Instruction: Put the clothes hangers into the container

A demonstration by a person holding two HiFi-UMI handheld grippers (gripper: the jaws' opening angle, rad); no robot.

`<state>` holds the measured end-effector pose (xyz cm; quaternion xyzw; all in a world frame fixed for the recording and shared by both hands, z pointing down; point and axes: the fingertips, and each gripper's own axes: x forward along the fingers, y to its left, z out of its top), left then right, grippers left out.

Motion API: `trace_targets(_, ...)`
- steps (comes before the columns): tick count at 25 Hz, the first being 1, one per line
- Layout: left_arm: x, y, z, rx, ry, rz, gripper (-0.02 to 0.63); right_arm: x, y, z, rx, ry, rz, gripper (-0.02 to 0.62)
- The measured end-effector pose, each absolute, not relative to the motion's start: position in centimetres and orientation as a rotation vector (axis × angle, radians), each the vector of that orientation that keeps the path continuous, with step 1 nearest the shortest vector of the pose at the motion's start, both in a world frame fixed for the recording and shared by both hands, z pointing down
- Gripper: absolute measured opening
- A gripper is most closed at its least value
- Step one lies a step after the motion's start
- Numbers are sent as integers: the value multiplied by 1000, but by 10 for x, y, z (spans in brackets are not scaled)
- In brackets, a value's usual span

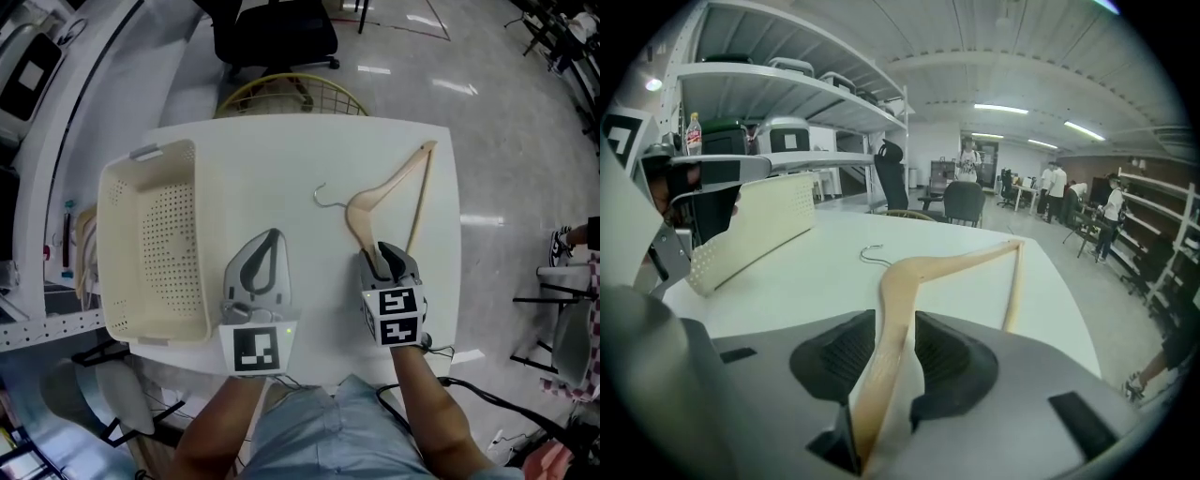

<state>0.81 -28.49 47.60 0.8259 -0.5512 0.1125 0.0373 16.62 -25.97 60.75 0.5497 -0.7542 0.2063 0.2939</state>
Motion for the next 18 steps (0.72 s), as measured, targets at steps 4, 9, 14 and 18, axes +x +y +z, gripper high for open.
trace_targets(4, 5, -290, 481, 2535, -1688, 356, 11, 160, -259, 619, 1384, -1923, 552, 127)
trace_targets(9, 4, -290, 484, 2523, -1687, 358, 11, 162, -259, 624, 1371, -1900, 633, 116)
trace_targets(14, 6, -287, 479, 2522, -1691, 349, 11, 169, -261, 619, 1401, -1901, 674, 89)
trace_targets(18, 7, -283, 470, 2525, -1718, 339, 11, 166, -265, 602, 1439, -1968, 685, 88)
